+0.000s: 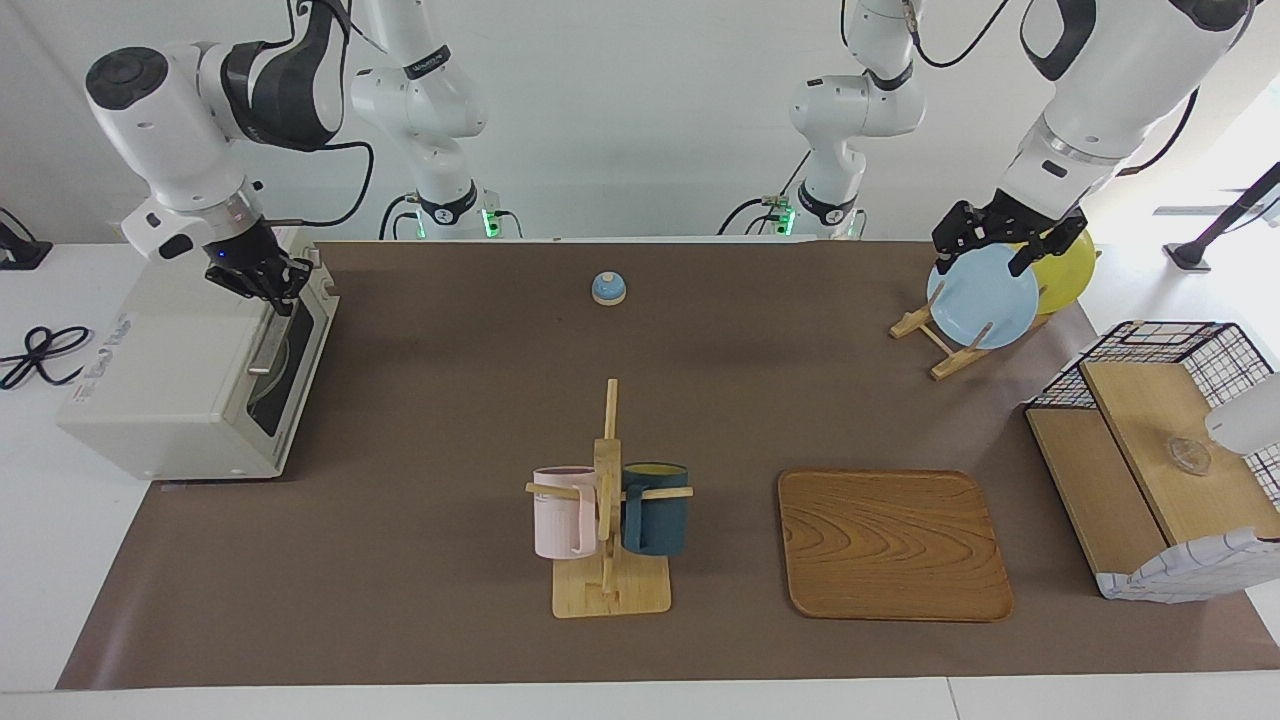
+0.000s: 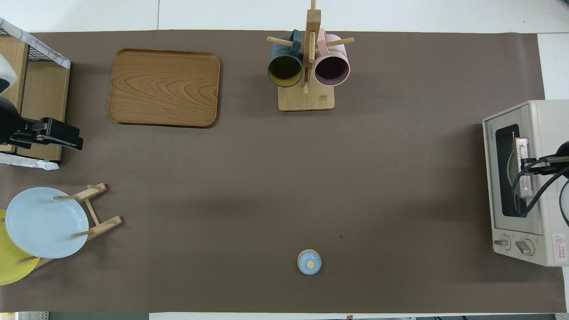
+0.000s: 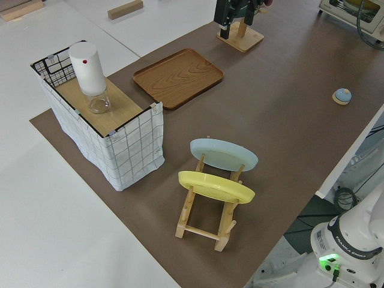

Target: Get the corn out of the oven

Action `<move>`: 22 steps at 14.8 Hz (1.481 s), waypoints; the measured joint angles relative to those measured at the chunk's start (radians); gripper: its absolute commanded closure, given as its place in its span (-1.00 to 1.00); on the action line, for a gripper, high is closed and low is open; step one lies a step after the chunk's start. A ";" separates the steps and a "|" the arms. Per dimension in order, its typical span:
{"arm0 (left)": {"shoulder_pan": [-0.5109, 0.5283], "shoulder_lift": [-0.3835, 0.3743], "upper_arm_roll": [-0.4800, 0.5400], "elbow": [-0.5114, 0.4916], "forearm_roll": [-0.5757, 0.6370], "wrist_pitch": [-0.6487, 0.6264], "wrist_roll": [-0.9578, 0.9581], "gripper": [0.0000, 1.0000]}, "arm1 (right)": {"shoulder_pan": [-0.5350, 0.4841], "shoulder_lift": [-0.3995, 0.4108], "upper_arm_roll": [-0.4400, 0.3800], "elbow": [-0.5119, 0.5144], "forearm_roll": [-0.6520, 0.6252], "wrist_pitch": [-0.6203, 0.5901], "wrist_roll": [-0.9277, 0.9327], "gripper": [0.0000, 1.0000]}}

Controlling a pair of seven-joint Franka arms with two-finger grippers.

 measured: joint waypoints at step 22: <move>0.000 0.000 0.000 0.000 0.000 0.000 0.000 -1.00 | 0.020 0.042 0.014 -0.051 -0.002 0.069 0.069 1.00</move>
